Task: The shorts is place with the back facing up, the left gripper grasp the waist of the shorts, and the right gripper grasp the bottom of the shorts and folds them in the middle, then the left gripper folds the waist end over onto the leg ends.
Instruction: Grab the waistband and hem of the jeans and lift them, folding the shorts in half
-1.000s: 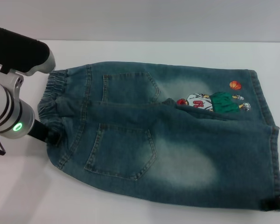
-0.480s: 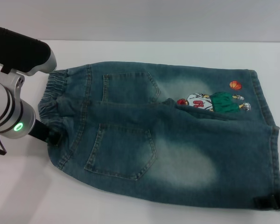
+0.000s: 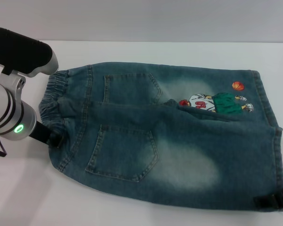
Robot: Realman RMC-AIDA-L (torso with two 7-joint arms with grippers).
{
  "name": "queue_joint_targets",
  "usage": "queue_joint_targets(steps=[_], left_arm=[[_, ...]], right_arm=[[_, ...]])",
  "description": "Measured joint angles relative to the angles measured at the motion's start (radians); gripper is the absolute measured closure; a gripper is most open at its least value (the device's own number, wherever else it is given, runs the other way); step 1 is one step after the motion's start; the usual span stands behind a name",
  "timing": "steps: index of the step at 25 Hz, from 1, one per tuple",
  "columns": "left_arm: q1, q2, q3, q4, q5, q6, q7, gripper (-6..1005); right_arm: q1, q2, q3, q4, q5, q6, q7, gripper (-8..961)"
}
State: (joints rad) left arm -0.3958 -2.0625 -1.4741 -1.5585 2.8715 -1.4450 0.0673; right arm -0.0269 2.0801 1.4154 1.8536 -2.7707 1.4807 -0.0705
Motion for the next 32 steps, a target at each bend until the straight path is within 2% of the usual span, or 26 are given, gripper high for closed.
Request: queue_joint_targets(steps=[9,20,22,32], left_arm=[[0.0,0.0,0.0,0.0,-0.002,0.001,0.002,775],[0.002,0.001,0.0,0.0,-0.003,0.004,0.002,775],[0.003,0.001,0.0,0.0,-0.003,0.005,0.002,775],[0.008,0.001,-0.009,0.0,-0.003,0.033,0.001,775]], right_arm=[[0.003,0.0,-0.014,-0.002,0.004,-0.001,0.003,276],[0.001,-0.002,-0.013,0.033,0.028,0.003,-0.031,720],[0.001,-0.002,-0.013,0.034,0.028,-0.001,-0.032,934],[-0.023,-0.001,0.008,0.064,0.028,-0.086,-0.053,952]])
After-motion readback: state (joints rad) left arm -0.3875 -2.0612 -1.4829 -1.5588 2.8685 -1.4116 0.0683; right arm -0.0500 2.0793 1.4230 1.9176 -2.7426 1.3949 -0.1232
